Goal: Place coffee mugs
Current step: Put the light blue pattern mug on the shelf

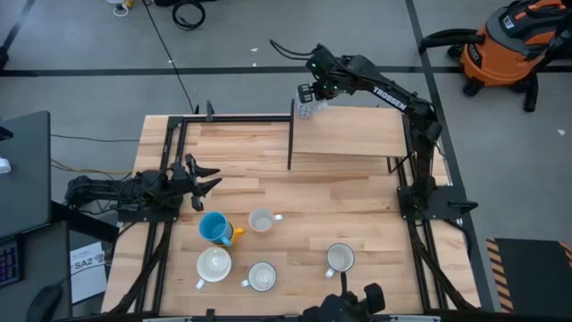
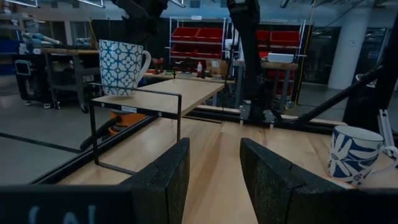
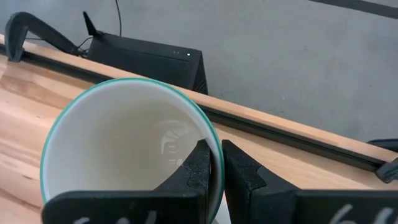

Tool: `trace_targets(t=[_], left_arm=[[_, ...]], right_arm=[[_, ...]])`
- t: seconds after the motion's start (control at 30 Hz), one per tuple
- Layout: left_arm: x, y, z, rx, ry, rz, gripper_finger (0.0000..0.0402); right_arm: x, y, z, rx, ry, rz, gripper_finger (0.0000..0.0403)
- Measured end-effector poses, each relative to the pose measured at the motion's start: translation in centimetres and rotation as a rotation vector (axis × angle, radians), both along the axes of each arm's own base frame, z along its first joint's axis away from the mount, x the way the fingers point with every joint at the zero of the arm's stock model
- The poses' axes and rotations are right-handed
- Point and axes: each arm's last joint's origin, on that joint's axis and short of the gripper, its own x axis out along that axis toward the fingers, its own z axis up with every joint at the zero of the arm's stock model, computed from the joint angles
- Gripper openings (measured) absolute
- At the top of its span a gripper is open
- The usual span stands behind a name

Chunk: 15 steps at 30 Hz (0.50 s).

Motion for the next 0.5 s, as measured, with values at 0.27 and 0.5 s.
trace_targets(t=[0.27,0.5], left_arm=[[0.00,0.00,0.00,0.000,0.000,0.000,0.0149],[0.00,0.00,0.00,0.000,0.000,0.001,0.0149]], right_arm=[[-0.01,0.05,-0.03,0.005,0.003,0.004,0.0030],[0.11,0.21,-0.04,0.007,0.002,0.010,0.0031]])
